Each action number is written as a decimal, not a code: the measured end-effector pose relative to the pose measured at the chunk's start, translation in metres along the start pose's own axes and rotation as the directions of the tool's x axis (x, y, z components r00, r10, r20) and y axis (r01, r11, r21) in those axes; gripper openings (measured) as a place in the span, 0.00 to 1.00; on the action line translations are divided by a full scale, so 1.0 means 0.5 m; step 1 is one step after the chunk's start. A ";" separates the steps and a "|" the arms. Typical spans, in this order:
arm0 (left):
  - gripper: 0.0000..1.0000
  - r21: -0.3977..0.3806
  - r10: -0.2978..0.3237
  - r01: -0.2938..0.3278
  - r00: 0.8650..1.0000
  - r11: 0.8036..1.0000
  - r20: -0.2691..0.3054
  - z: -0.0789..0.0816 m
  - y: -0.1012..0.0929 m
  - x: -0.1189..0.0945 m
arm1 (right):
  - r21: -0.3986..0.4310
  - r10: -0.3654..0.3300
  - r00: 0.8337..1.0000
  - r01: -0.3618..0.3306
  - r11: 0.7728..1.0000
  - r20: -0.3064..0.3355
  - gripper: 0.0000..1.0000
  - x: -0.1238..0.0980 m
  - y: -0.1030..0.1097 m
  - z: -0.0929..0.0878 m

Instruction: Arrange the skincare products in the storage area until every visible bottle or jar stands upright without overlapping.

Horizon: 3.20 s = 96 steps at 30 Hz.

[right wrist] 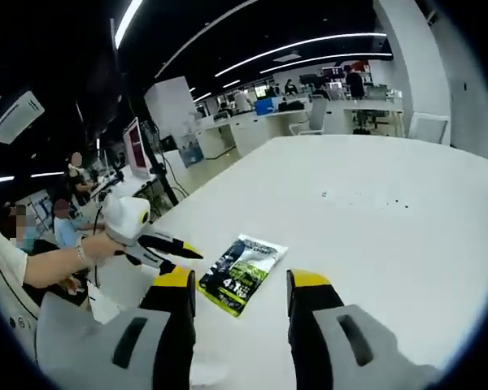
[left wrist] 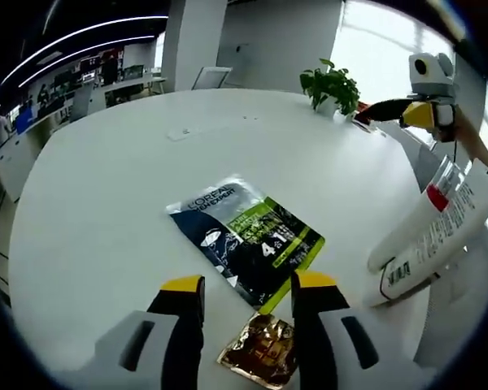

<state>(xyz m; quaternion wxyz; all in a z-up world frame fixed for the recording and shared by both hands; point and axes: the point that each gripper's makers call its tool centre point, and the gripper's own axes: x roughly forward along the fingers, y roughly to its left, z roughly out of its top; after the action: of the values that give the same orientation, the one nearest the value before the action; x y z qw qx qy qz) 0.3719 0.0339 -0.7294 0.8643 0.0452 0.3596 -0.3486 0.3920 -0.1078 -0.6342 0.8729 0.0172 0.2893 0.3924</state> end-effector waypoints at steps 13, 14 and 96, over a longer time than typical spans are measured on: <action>0.33 -0.009 -0.027 0.027 0.999 1.000 -0.017 0.003 0.030 0.035 | 0.057 0.073 0.987 -0.065 0.996 -0.145 0.28 0.115 -0.004 -0.103; 0.33 0.004 -0.029 0.029 0.999 1.000 -0.022 0.003 0.029 0.035 | 0.054 0.075 0.985 -0.068 0.996 -0.155 0.27 0.121 -0.006 -0.109; 0.24 -0.408 -0.436 0.739 0.657 0.537 0.615 0.165 -0.098 -0.104 | 0.367 0.409 0.832 -0.539 0.759 0.375 0.01 -0.006 0.182 0.073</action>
<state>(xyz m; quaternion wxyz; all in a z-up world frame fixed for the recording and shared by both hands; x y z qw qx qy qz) 0.3634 -0.0005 -0.6262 0.7076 -0.4540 0.2406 -0.4851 0.3480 -0.0396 -0.5790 0.7451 0.3493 0.2367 0.5165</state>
